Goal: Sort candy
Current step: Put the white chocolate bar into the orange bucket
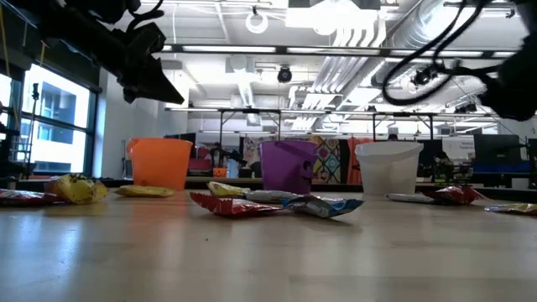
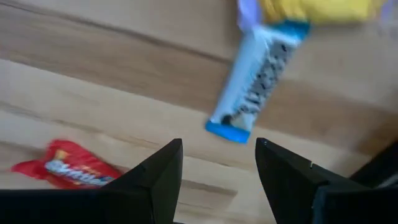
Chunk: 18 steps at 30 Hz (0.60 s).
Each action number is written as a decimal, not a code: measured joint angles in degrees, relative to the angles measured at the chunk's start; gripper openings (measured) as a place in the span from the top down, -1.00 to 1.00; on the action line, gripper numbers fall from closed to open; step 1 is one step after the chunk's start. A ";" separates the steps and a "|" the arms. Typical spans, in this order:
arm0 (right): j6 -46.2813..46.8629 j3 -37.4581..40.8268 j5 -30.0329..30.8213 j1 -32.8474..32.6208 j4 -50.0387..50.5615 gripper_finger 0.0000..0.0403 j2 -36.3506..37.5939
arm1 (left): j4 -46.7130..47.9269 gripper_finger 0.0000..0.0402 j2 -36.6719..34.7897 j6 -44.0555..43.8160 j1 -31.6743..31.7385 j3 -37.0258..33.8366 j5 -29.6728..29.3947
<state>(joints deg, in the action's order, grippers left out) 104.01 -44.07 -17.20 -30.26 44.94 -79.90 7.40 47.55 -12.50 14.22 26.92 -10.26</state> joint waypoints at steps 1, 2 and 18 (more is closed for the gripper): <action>1.93 0.00 -0.01 -1.23 -0.10 0.02 -0.38 | 0.02 1.00 0.00 0.90 0.00 0.00 0.02; 3.61 0.00 0.01 -2.45 -0.37 0.02 -0.70 | -0.02 1.00 0.00 1.86 0.08 0.00 0.02; 18.99 0.00 8.41 -12.61 -3.68 0.02 -1.20 | -0.83 1.00 0.00 3.72 1.82 0.00 5.26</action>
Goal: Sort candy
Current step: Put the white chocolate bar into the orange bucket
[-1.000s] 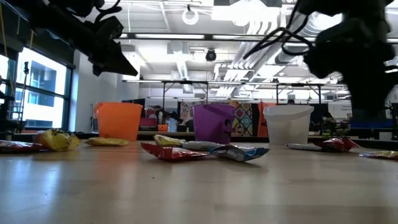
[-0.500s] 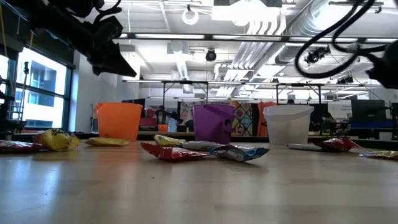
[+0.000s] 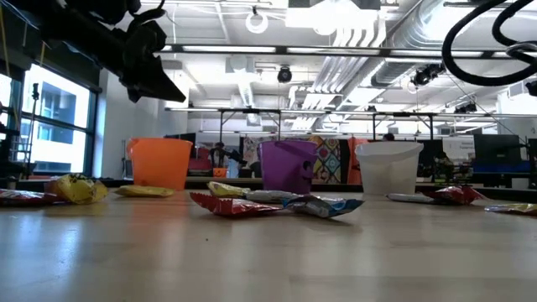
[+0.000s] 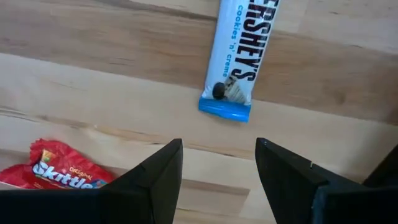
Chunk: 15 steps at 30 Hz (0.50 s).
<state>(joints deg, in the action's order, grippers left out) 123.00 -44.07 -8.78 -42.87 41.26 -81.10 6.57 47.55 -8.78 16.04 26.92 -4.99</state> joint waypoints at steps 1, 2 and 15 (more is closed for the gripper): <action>0.00 0.02 0.01 0.00 0.01 0.02 0.00 | 0.00 1.00 0.00 -0.14 -0.01 0.00 0.00; 0.01 0.30 0.01 0.00 -0.44 0.02 0.03 | 0.00 1.00 0.00 -0.41 -0.03 0.00 0.01; 5.99 11.44 -0.53 0.15 -12.87 0.02 0.36 | 0.04 1.00 0.00 -0.56 -0.03 0.00 -0.02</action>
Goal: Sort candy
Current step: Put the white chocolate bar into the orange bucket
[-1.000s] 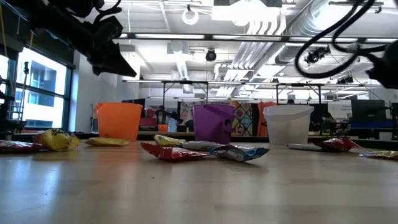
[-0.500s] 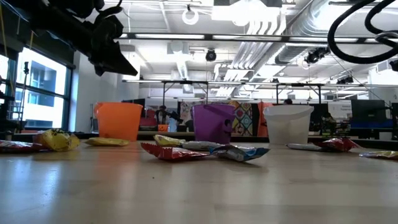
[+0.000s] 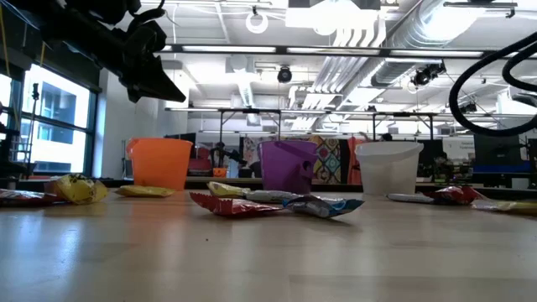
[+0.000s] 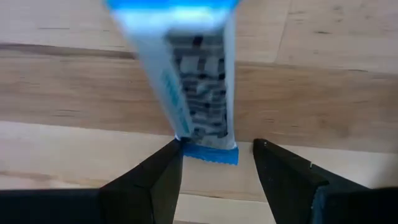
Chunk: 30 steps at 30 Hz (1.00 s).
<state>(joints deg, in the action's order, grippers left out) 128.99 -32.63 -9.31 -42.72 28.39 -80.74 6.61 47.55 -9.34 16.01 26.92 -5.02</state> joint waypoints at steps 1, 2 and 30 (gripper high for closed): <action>-0.03 0.44 0.29 0.00 -0.90 0.02 0.05 | 0.00 1.00 0.00 0.00 0.00 0.00 0.00; -0.09 0.70 0.53 -0.03 -1.51 0.02 0.08 | 0.00 1.00 0.00 -0.02 0.00 0.00 -0.02; -11.88 -5.30 12.71 0.00 1.60 0.99 -0.53 | -0.04 1.00 0.03 -4.10 0.09 0.00 0.09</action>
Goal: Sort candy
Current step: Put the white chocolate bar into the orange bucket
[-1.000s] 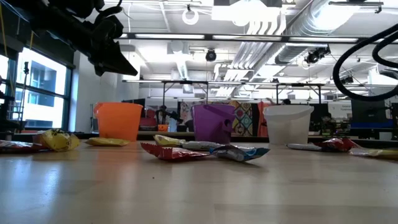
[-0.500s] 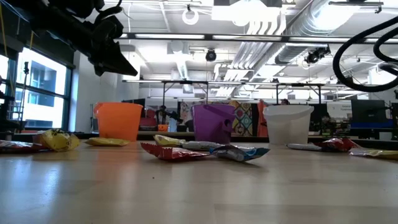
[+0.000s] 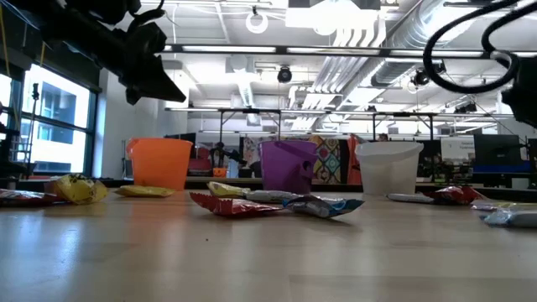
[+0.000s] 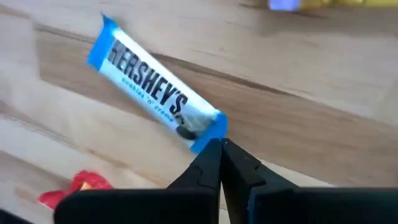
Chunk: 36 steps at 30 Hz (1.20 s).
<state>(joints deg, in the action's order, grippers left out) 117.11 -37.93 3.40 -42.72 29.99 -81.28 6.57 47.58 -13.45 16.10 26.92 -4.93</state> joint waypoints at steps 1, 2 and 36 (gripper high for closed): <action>-0.54 -0.44 0.98 0.11 0.60 1.00 0.00 | -0.04 1.00 0.12 -1.42 0.00 0.00 0.77; -1.15 -0.67 2.01 0.34 1.00 1.00 0.00 | -0.10 1.00 0.43 -2.61 0.01 0.01 2.19; -13.89 -2.50 2.39 -1.37 -2.84 1.00 -5.22 | -9.86 1.00 27.00 -15.46 -5.63 8.70 23.04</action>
<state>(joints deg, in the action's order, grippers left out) 103.22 -40.42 5.78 -44.09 27.16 -86.49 -3.30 74.59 -28.91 10.47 35.61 18.11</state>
